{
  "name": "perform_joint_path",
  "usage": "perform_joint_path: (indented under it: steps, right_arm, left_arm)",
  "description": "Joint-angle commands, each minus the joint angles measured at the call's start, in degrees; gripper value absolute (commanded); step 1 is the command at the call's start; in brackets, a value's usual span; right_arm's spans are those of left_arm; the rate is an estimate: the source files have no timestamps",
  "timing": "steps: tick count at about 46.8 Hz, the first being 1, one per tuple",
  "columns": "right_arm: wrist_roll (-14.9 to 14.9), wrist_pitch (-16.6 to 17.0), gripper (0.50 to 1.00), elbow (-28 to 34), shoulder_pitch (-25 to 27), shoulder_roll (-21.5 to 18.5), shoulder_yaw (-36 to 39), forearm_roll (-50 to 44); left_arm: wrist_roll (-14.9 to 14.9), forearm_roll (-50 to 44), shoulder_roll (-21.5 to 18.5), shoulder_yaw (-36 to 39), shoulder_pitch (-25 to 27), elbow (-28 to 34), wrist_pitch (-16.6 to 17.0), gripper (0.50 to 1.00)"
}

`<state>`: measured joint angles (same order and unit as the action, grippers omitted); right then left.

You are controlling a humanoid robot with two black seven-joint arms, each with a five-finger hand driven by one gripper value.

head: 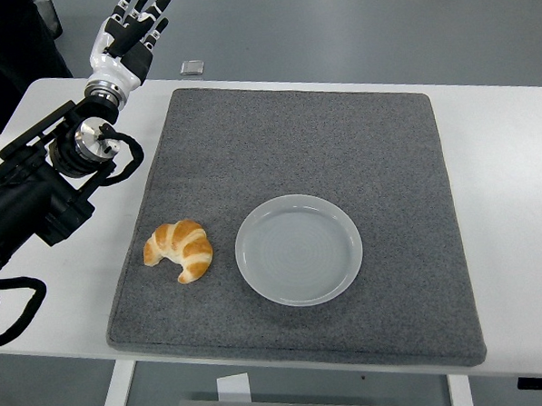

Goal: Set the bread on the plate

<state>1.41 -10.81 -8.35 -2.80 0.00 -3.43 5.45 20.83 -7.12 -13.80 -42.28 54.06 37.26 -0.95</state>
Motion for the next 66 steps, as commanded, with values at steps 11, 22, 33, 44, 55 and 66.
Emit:
perform_joint_path:
  steps: [11, 22, 33, 44, 55, 66]
  right_arm:
    - [0.0, 0.0, 0.952, 0.0, 0.0, 0.0, 0.0, 0.0]
    - [0.0, 0.0, 0.952, 0.0, 0.0, 0.0, 0.0, 0.0]
    - [0.0, 0.0, 0.952, 0.0, 0.0, 0.0, 0.0, 0.0]
    - [0.0, 0.0, 0.952, 0.0, 0.0, 0.0, 0.0, 0.0]
    - [0.0, 0.0, 0.952, 0.0, 0.0, 0.0, 0.0, 0.0]
    - [0.0, 0.0, 0.952, 0.0, 0.0, 0.0, 0.0, 0.0]
  left_arm:
    - [0.0, 0.5, 0.0, 0.1, 0.0, 0.1, -1.3, 1.0]
    - [-0.3, 3.2, -0.1, 3.2, 1.9, -0.4, -1.7, 1.0]
    - [-0.3, 6.7, -0.7, 3.5, 4.1, 0.2, -1.3, 1.0]
    - [-0.3, 11.3, -7.8, 11.7, 6.1, 8.9, -1.4, 1.0]
    - [-0.4, 11.3, -16.0, 22.1, 11.0, 16.9, -1.0, 1.0]
    - [-0.4, 11.5, -24.3, 38.7, 20.1, 25.7, -1.7, 1.0]
